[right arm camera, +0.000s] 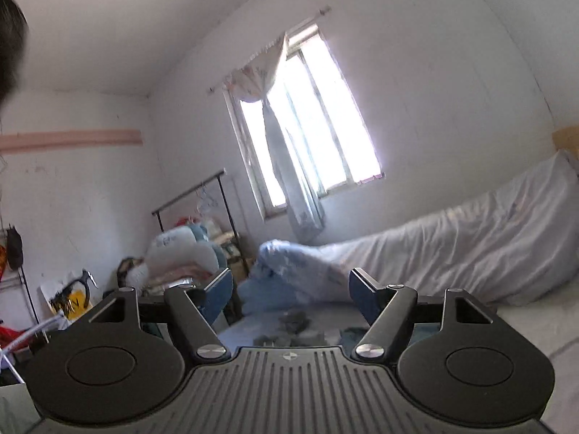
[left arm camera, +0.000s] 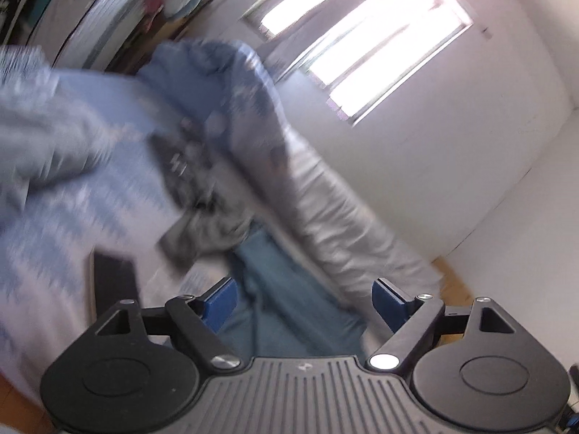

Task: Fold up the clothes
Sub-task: 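Open both grippers and lift them away from the shirt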

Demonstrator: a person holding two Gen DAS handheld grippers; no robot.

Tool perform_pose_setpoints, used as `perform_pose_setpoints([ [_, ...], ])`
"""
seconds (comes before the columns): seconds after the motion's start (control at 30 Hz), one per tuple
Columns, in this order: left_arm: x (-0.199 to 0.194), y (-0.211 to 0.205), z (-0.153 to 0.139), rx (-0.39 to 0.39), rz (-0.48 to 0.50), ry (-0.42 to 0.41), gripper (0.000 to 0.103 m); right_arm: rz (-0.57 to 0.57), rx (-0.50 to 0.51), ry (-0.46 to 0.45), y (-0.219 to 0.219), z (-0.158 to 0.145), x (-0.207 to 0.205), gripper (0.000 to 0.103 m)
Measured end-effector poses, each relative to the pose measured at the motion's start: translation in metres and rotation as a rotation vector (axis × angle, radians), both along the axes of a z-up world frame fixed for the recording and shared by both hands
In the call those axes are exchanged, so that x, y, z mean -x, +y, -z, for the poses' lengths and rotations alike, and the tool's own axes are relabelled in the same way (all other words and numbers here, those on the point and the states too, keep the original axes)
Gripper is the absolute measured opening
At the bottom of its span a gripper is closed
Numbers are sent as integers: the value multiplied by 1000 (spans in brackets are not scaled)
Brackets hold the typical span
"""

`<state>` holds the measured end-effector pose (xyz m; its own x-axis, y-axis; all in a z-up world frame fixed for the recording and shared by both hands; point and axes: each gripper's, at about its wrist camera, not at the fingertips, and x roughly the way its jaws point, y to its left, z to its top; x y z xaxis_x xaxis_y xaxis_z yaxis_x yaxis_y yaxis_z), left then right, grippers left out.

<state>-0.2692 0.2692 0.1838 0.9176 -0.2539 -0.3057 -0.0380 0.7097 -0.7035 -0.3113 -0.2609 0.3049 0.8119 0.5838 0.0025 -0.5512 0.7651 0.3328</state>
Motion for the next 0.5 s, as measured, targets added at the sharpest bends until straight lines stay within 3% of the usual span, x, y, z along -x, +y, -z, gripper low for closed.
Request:
perform_pose_setpoints([
  [0.07,1,-8,29,-34,-46,23,80,-16,-16,47,15,26,-4,73],
  [0.17,-5,-15,77,13,-58,136,79,-41,-77,144,35,73,-18,73],
  [0.33,-6,-15,124,-13,-90,234,79,-87,-135,280,66,153,-39,73],
  [0.5,-3,3,157,43,-175,280,79,-107,-75,317,79,180,-45,73],
])
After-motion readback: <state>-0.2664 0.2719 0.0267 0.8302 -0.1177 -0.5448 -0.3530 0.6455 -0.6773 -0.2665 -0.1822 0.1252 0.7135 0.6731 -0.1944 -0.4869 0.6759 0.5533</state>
